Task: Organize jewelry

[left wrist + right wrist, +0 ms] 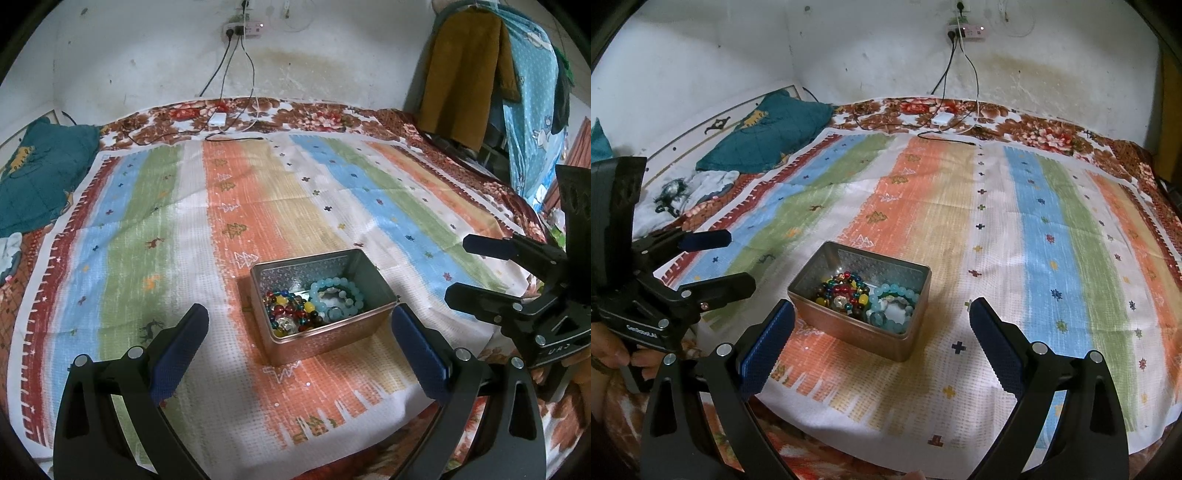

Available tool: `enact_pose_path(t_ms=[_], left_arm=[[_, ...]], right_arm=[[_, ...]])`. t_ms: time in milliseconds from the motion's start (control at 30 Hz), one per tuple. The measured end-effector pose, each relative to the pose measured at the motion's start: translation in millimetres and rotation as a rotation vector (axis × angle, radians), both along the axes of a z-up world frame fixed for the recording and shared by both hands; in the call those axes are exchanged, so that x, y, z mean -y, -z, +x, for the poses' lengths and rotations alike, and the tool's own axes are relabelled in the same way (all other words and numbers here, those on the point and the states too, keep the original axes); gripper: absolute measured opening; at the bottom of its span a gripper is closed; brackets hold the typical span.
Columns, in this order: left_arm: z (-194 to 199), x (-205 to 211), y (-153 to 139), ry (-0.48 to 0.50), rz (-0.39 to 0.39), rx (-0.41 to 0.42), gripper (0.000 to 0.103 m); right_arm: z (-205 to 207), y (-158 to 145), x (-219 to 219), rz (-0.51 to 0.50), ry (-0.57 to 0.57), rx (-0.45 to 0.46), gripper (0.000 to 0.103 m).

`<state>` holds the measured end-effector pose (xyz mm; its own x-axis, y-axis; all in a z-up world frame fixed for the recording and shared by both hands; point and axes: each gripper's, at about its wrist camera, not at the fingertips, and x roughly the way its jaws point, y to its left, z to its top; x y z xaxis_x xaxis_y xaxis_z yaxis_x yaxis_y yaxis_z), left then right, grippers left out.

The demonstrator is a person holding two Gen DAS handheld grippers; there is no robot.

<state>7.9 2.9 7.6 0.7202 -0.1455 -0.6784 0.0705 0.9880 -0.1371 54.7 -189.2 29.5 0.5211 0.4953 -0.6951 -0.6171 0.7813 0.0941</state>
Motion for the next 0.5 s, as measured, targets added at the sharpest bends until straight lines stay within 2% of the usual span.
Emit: enact_pose_path(t_ms=[500], left_arm=[[-0.4,2.6,2.3,0.001,-0.008,-0.008,0.097]], right_arm=[[1.7,1.8,2.3,0.007,0.009,-0.008,0.096]])
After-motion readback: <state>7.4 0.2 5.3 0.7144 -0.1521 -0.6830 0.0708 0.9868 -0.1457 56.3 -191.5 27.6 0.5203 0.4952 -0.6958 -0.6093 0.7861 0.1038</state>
